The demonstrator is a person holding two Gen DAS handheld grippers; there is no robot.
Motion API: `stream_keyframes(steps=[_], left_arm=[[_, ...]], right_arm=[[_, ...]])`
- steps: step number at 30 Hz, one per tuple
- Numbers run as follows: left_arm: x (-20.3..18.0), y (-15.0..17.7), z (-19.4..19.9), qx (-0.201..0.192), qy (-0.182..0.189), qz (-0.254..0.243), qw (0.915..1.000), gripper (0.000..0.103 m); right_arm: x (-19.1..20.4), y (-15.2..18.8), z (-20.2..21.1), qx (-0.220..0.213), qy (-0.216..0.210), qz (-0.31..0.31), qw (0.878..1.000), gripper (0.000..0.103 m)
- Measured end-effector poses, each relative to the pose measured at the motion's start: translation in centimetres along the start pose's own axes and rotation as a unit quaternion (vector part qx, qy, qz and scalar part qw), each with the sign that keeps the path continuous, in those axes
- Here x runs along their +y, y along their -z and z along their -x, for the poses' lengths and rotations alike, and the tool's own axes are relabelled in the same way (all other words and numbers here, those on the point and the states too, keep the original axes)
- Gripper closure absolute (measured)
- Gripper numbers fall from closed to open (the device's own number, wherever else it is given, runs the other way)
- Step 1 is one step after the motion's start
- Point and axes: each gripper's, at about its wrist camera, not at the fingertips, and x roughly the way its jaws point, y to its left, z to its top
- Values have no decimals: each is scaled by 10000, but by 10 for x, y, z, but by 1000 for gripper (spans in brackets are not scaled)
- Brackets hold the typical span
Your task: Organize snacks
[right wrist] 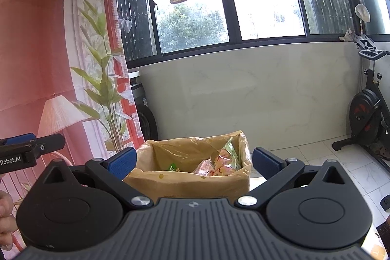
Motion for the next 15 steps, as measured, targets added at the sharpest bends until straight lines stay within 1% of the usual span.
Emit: stream_keyframes(steps=[6, 15], left_arm=[[2, 0, -3, 42, 99, 36, 9999, 11], [4, 4, -6, 75, 137, 89, 9998, 11]], right_arm=[[-1, 1, -1, 22, -2, 34, 10000, 0], [1, 2, -5, 60, -49, 55, 10000, 0]])
